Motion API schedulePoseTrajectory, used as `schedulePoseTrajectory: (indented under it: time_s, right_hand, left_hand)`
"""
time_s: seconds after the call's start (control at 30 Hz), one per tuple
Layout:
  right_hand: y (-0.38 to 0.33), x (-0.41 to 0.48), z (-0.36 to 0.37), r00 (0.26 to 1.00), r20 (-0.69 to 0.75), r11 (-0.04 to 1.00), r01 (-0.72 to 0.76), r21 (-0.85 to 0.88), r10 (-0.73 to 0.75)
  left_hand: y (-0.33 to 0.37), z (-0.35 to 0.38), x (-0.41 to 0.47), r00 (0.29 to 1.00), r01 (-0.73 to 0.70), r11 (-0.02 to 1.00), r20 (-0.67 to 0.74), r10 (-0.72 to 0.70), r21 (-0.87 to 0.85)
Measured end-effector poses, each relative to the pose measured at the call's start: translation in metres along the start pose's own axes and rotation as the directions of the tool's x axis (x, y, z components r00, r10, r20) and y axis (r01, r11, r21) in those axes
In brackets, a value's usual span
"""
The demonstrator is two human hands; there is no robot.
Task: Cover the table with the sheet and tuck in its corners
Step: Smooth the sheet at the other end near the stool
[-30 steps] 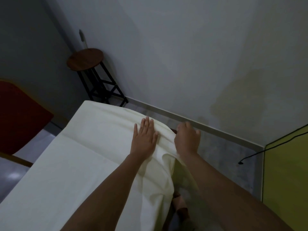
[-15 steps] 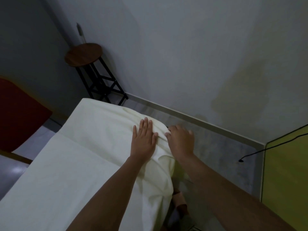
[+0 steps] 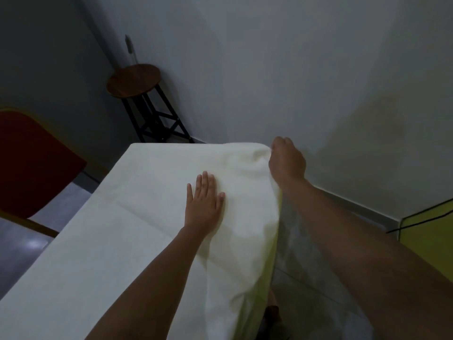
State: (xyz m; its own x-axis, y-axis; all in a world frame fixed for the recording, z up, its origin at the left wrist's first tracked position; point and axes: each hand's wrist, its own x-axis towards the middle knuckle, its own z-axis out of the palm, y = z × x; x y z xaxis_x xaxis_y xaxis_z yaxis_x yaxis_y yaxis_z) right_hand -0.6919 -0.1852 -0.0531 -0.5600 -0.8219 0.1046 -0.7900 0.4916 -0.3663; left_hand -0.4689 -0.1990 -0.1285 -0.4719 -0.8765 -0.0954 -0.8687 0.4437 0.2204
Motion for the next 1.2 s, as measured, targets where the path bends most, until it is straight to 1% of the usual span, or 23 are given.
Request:
schedulePoseTrajectory:
  time_s: [0.1, 0.2, 0.3, 0.37, 0.43, 0.57, 0.63, 0.67, 0.73, 0.8, 0.87, 0.9, 1.0, 1.07, 1.2]
  right_hand:
    - [-0.006, -0.031, 0.028, 0.993, 0.077, 0.995, 0.085, 0.051, -0.089]
    - [-0.007, -0.078, 0.058, 0.984, 0.086, 0.987, 0.15, 0.057, -0.155]
    - [-0.001, -0.106, 0.078, 0.978, 0.058, 0.978, 0.204, -0.036, -0.202]
    - [0.011, -0.102, 0.081, 0.964, 0.064, 0.962, 0.263, -0.07, -0.259]
    - [0.023, -0.089, 0.079, 0.952, 0.106, 0.953, 0.295, -0.067, -0.287]
    - [0.035, -0.071, 0.074, 0.895, 0.215, 0.916, 0.402, -0.007, -0.391]
    - [0.034, -0.067, 0.073, 0.888, 0.255, 0.917, 0.399, -0.017, -0.382]
    - [0.033, -0.067, 0.074, 0.898, 0.246, 0.922, 0.386, -0.041, -0.365]
    - [0.024, -0.075, 0.075, 0.929, 0.181, 0.932, 0.345, -0.111, -0.322]
    - [0.012, -0.096, 0.078, 0.963, 0.122, 0.957, 0.255, -0.137, -0.239]
    - [0.002, -0.118, 0.083, 0.98, 0.131, 0.98, 0.166, -0.108, -0.152]
    - [0.001, -0.125, 0.085, 0.98, 0.139, 0.981, 0.157, -0.117, -0.14]
    - [0.009, -0.117, 0.084, 0.967, 0.17, 0.961, 0.22, -0.171, -0.191]
    - [0.014, -0.106, 0.08, 0.949, 0.209, 0.946, 0.272, -0.176, -0.234]
    - [0.019, -0.089, 0.074, 0.918, 0.29, 0.945, 0.312, -0.102, -0.272]
  left_hand:
    - [-0.009, 0.002, -0.003, 0.999, 0.032, 0.999, 0.022, -0.032, 0.001]
    - [-0.014, 0.003, -0.002, 0.998, 0.048, 0.999, 0.043, -0.048, -0.004]
    - [-0.014, 0.005, 0.0, 0.998, 0.051, 0.999, 0.04, -0.051, -0.008]
    - [-0.014, 0.006, 0.001, 0.999, 0.037, 0.999, 0.04, -0.036, -0.025]
    - [-0.013, 0.006, 0.0, 0.999, 0.021, 0.999, 0.047, -0.019, -0.033]
    - [-0.009, 0.004, 0.001, 0.998, 0.031, 0.999, 0.06, -0.029, -0.041]
    - [-0.007, 0.002, 0.003, 0.998, 0.037, 0.998, 0.061, -0.035, -0.041]
    - [-0.006, 0.002, 0.004, 0.998, 0.037, 0.998, 0.061, -0.035, -0.04]
    - [-0.006, 0.002, 0.006, 0.997, 0.037, 0.999, 0.062, -0.035, -0.037]
    - [-0.007, 0.005, 0.006, 0.997, 0.036, 0.999, 0.063, -0.034, -0.034]
    - [-0.008, 0.008, 0.007, 0.998, 0.034, 0.999, 0.063, -0.032, -0.04]
    - [-0.009, 0.009, 0.007, 0.997, 0.034, 0.998, 0.064, -0.031, -0.046]
    - [-0.01, 0.012, 0.007, 0.999, 0.034, 0.998, 0.043, -0.032, -0.048]
    - [-0.009, 0.014, 0.009, 0.999, 0.046, 0.998, 0.021, -0.045, -0.045]
    - [-0.004, 0.014, 0.014, 0.997, 0.077, 0.996, -0.01, -0.077, -0.034]
